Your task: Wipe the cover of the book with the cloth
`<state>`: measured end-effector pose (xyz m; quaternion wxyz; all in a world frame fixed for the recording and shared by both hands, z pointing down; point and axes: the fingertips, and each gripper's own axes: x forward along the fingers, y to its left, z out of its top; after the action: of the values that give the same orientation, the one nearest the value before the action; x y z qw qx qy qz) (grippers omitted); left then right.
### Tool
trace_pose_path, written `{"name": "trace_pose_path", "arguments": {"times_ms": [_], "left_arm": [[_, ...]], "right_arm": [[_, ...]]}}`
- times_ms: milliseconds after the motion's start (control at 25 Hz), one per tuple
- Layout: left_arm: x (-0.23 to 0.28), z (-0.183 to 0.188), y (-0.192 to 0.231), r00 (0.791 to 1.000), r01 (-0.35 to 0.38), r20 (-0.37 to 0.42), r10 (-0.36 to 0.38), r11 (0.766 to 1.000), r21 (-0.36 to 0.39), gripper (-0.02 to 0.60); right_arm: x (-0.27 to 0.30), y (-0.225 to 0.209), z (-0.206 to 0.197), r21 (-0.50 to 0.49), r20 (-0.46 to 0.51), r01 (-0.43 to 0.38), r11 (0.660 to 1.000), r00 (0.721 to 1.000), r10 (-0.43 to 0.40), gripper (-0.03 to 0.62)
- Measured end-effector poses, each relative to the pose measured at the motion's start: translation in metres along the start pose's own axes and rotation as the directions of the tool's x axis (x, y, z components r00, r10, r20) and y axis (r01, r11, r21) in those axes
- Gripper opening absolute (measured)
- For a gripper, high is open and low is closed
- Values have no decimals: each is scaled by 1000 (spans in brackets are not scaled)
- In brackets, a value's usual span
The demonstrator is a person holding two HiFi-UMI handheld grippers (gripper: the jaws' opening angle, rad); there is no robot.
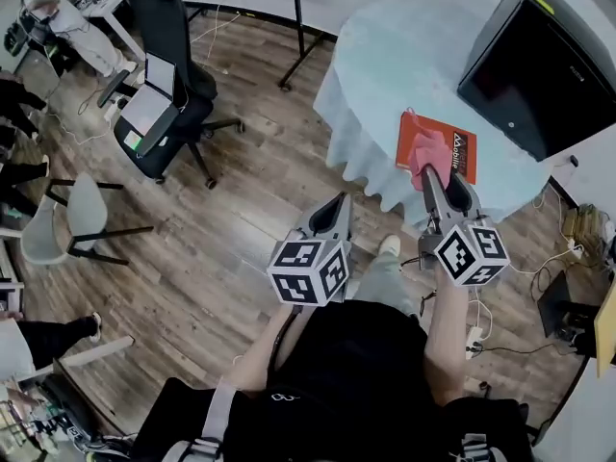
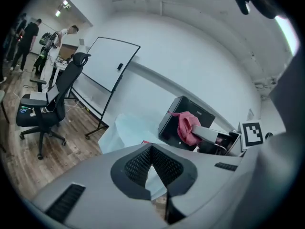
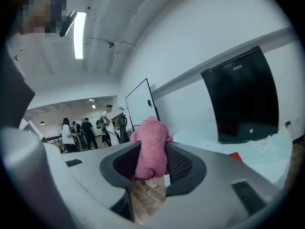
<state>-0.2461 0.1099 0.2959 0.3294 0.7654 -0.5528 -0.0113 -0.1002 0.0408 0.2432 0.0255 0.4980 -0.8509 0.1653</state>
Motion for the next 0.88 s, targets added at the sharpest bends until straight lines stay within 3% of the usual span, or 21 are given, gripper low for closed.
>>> {"name": "trace_pose_path", "arguments": {"times_ms": [280, 560, 880], "left_arm": [[118, -2, -75, 998, -14, -64, 17, 999, 50, 11], [211, -4, -189, 990, 115, -97, -103, 985, 131, 11], [251, -10, -220, 983, 123, -157, -93, 972, 199, 11]], "right_arm": [[-7, -129, 25, 52, -5, 22, 998, 1000, -22, 152], [-11, -225, 59, 101, 46, -6, 995, 999, 1, 152], [-4, -266, 78, 152, 113, -63, 986, 993, 46, 152]]}}
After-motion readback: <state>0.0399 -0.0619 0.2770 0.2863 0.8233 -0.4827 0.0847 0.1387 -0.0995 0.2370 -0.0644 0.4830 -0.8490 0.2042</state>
